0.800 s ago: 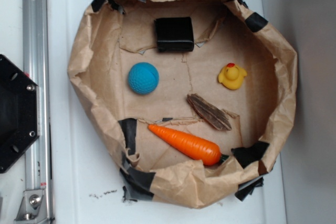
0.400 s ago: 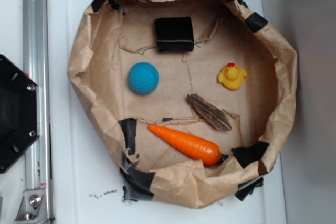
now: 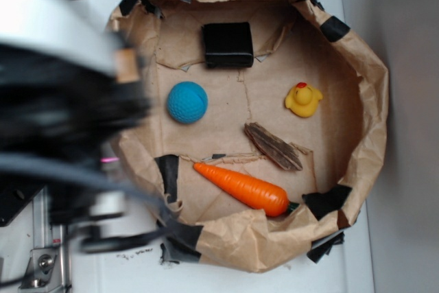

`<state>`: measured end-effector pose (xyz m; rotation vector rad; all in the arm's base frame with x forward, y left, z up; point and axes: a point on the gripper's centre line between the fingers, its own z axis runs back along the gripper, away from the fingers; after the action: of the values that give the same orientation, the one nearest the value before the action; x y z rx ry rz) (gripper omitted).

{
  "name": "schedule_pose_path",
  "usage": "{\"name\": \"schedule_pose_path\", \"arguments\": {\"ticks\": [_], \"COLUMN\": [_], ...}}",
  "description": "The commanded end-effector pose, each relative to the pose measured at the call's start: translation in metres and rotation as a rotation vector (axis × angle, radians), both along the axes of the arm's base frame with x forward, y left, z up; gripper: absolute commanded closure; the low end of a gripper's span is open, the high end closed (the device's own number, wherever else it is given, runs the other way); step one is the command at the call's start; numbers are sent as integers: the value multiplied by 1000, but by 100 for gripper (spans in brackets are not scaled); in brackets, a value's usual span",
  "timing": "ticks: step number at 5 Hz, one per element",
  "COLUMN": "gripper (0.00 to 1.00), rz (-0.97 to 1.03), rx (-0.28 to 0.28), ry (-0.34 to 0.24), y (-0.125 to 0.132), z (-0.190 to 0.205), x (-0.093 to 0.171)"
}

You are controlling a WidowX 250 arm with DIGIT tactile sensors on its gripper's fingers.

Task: Grab the wood chip.

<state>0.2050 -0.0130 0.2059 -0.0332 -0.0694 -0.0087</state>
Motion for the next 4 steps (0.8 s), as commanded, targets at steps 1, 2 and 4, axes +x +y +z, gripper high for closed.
{"name": "schedule_pose_path", "arguments": {"ticks": [1,2,4], "gripper": [0,0,0], "rz": [-264,-517,-517], "rx": [58,107,107], "ry": [-77,-63,-63], "y": [1,-7,-7], "z": [-32,-52,-52], "x": [76,77,77]}}
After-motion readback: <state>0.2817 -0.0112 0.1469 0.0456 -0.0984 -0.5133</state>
